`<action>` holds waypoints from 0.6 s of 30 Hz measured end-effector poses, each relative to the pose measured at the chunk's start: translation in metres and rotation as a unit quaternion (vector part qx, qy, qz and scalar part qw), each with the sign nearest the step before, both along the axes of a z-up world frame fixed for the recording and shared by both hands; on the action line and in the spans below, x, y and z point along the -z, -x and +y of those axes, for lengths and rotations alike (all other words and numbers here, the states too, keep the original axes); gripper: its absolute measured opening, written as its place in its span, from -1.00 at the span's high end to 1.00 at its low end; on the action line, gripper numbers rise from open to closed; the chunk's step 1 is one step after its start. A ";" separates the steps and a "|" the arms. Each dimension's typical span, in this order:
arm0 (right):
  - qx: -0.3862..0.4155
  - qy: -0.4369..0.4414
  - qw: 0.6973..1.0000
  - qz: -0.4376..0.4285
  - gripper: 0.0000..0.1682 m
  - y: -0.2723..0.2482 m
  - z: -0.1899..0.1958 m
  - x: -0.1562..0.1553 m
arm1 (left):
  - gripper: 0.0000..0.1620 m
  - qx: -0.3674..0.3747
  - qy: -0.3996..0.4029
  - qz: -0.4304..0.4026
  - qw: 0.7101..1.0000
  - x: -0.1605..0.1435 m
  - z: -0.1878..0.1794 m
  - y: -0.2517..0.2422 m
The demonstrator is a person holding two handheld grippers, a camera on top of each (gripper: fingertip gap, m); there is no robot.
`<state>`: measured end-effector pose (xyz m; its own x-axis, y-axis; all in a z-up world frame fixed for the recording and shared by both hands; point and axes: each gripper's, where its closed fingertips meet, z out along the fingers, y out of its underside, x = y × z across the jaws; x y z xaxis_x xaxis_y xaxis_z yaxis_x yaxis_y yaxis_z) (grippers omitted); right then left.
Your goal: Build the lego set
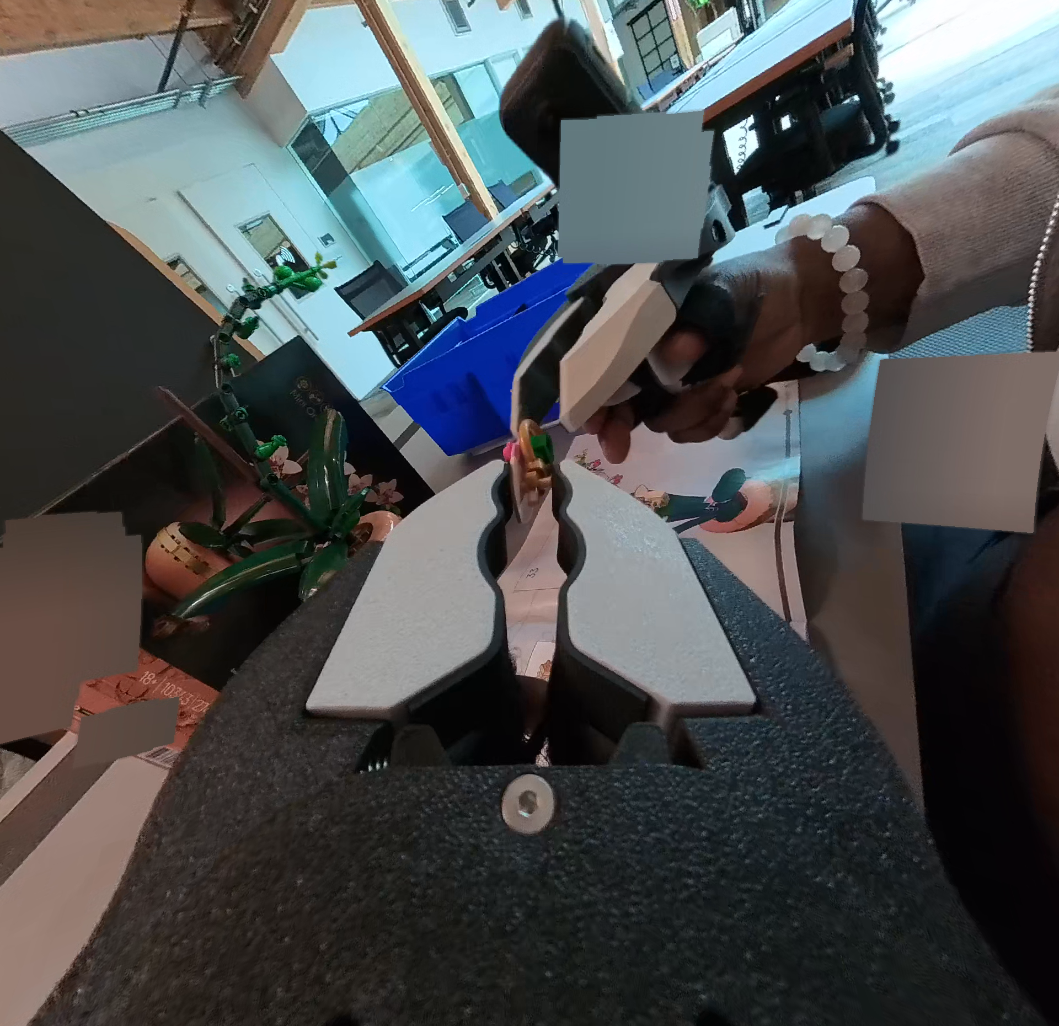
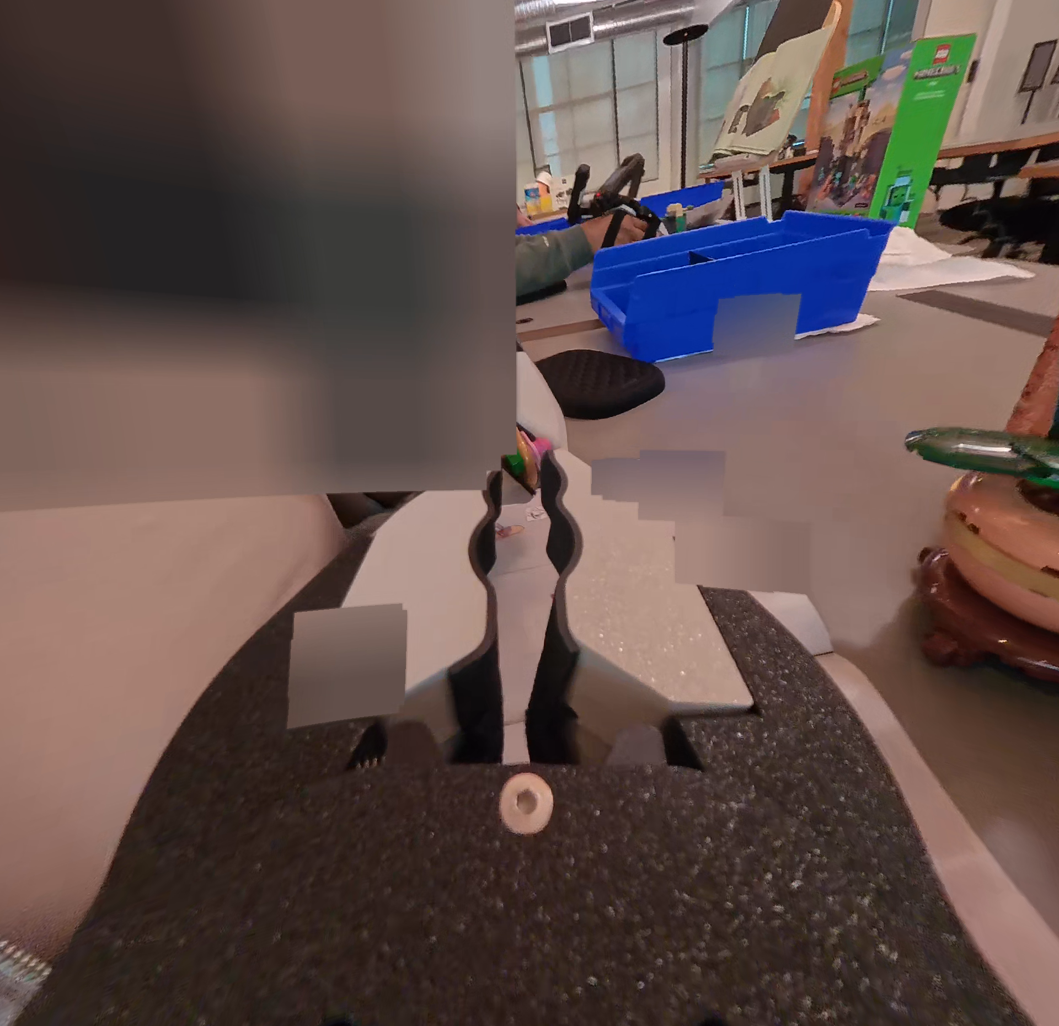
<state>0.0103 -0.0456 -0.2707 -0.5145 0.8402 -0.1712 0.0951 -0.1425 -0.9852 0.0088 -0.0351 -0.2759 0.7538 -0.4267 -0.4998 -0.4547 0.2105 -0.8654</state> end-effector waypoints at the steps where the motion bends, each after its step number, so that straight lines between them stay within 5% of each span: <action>1: 0.005 -0.020 1.000 0.003 0.88 0.001 -0.001 0.001 | 0.85 -0.001 0.000 0.003 1.000 0.001 0.000 0.000; 8: 0.074 -0.154 0.983 0.064 0.92 0.005 0.001 -0.002 | 0.85 -0.010 -0.003 -0.006 1.000 -0.002 0.001 0.003; 18: 0.097 -0.203 0.969 0.099 0.94 0.005 -0.002 -0.006 | 0.86 -0.014 -0.013 -0.012 1.000 -0.005 0.000 0.003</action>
